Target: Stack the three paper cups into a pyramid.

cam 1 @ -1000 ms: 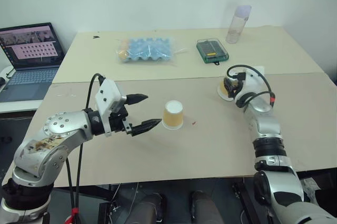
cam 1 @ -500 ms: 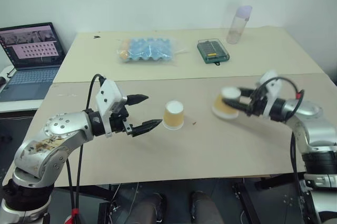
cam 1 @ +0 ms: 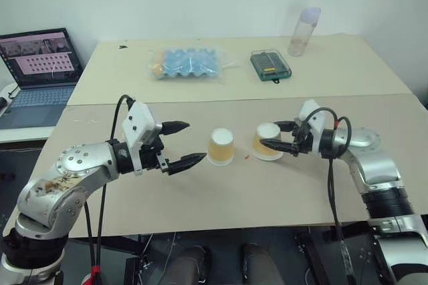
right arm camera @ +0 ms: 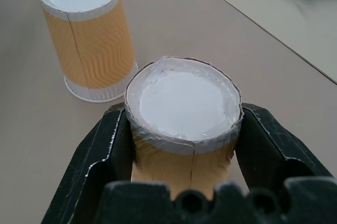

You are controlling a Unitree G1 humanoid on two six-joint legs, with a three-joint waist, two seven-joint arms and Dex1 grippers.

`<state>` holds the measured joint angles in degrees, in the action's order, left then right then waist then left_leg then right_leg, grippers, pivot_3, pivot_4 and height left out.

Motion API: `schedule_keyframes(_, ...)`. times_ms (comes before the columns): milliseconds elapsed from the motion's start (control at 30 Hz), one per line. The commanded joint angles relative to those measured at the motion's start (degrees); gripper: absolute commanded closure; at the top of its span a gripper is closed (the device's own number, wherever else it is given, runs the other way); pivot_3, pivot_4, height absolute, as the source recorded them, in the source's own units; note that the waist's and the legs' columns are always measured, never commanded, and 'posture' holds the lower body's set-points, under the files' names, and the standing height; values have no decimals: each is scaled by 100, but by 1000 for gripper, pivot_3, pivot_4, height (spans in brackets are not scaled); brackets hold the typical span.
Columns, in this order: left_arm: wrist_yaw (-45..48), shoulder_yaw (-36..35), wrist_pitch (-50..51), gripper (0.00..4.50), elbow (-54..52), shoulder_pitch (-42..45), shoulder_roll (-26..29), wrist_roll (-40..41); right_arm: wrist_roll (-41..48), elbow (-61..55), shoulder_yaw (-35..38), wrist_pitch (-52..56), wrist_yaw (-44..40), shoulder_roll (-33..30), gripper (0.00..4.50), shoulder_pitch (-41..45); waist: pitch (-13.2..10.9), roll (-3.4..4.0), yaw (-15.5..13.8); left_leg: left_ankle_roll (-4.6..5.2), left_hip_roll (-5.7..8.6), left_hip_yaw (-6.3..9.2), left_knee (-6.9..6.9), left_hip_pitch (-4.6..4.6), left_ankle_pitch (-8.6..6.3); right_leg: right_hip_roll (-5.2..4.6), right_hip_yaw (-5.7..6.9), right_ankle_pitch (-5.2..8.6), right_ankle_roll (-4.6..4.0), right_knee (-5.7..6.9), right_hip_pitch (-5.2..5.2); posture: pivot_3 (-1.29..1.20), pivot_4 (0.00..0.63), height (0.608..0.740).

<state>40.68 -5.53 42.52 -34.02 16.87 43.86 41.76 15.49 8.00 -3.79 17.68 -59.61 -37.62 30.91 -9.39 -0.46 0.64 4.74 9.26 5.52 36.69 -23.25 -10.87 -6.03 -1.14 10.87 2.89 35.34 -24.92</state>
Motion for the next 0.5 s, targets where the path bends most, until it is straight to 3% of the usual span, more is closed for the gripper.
schedule_keyframes(33, -5, -171, -24, 0, -157, 71, 81, 43, 127, -422, -71, 118, -109, 77, 1998, -93, 0, 0, -3, -1, 0, 0, 0, -1, 0, 0, 0, 0, 0, 2, 0, 0, 150, 740)
schedule_keyframes(500, 0, -154, -2, 0, -134, 114, 122, 99, 5, -602, -179, 193, 395, 672, 1998, -187, 0, 0, -8, -1, 0, 0, 0, 2, -1, 4, 0, 0, 0, 0, -9, 0, 150, 740)
